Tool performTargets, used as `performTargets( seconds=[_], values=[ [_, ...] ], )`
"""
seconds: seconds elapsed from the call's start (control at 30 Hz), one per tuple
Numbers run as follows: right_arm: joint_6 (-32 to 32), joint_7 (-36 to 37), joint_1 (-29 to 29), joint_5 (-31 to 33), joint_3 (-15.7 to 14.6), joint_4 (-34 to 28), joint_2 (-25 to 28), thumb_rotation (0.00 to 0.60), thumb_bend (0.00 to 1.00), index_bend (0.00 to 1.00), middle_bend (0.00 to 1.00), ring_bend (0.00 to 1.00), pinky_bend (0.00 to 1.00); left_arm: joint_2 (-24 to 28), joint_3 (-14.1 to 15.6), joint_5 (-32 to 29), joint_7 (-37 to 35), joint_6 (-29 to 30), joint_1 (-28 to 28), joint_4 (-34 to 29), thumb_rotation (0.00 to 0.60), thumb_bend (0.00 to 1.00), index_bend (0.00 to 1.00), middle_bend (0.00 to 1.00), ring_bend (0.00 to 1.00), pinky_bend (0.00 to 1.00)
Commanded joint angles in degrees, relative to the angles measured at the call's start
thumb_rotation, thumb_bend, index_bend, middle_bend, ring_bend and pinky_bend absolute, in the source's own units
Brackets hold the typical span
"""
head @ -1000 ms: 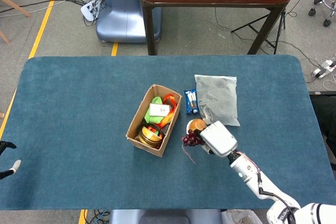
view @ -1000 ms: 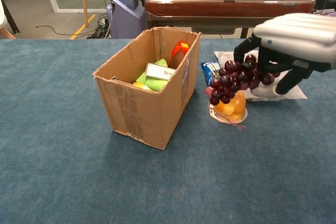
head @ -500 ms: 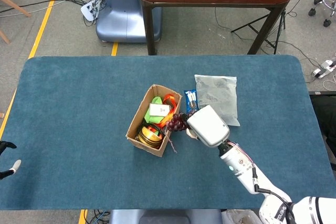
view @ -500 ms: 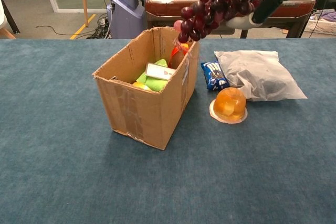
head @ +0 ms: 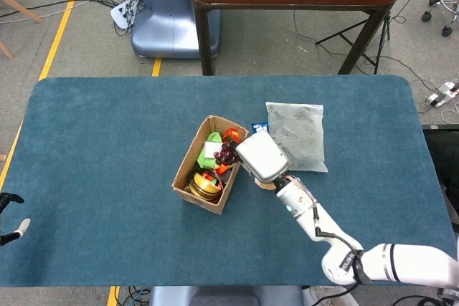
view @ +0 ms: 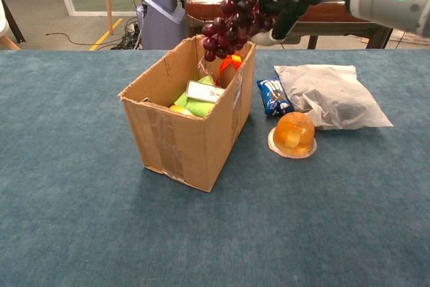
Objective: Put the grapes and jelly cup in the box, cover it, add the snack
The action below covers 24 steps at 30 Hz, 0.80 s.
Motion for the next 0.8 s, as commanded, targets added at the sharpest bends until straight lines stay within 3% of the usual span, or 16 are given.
performTargets(
  seconds=[0.03,0.13,0.2,0.27,0.4,0.47,0.67,0.73,0.8],
  values=[
    [-0.50,0.89,1.57,0.83,-0.03,2.45,-2.11,0.600,0.48,0.74,1.00,1.00,1.00,0.07,0.08,0.12,0.09,-0.01,-0.01,-0.01,0.600,0.22,0.42,0.38,0.31,0.46],
    [-0.23,1.81,2.34,0.64,-0.05,4.22,-3.44,0.600,0.29,0.62,1.00,1.00,1.00,0.15,0.13,0.17,0.11,-0.10,-0.04,-0.08,0.600,0.22,0.42,0.38,0.31,0.46],
    [0.69,2.28,2.45,0.48,-0.02,4.81,-4.08,0.600,0.12,0.45,1.00,1.00,1.00,0.20,0.16,0.21,-0.01,-0.03,0.03,-0.13,0.600,0.22,0.42,0.38,0.31,0.46],
    [1.83,2.08,2.37,0.16,-0.20,4.75,-4.25,0.600,0.04,0.34,1.00,1.00,1.00,0.31,0.23,0.35,0.00,0.05,0.07,-0.38,0.600,0.22,0.42,0.38,0.31,0.46],
    [3.29,2.20,1.94,-0.15,-0.39,3.14,-3.37,0.600,0.00,0.14,1.00,1.00,1.00,0.32,0.35,0.45,0.34,0.03,0.07,-0.54,0.600,0.23,0.42,0.38,0.31,0.46],
    [4.18,2.20,1.59,-1.09,-0.64,2.14,-2.43,0.600,0.00,0.09,1.00,1.00,1.00,0.29,0.39,0.35,0.57,-0.13,0.03,-0.54,0.600,0.22,0.42,0.38,0.31,0.46],
    [7.72,1.24,-0.80,-3.76,-1.75,-3.02,2.36,0.600,0.00,0.09,0.99,1.00,1.00,0.21,0.39,0.06,0.97,-0.31,0.00,-0.57,0.600,0.22,0.42,0.38,0.31,0.46],
    [9.60,0.54,-2.22,-5.23,-2.46,-5.26,4.56,0.600,0.00,0.15,0.99,1.00,1.00,0.22,0.35,-0.04,1.18,-0.19,0.05,-0.71,0.600,0.22,0.42,0.38,0.31,0.46],
    [10.95,-0.12,-3.29,-6.46,-3.16,-6.57,6.06,0.600,0.00,0.28,0.99,1.00,1.00,0.25,0.34,-0.07,1.25,-0.08,0.11,-0.84,0.600,0.22,0.42,0.38,0.31,0.46]
  ],
)
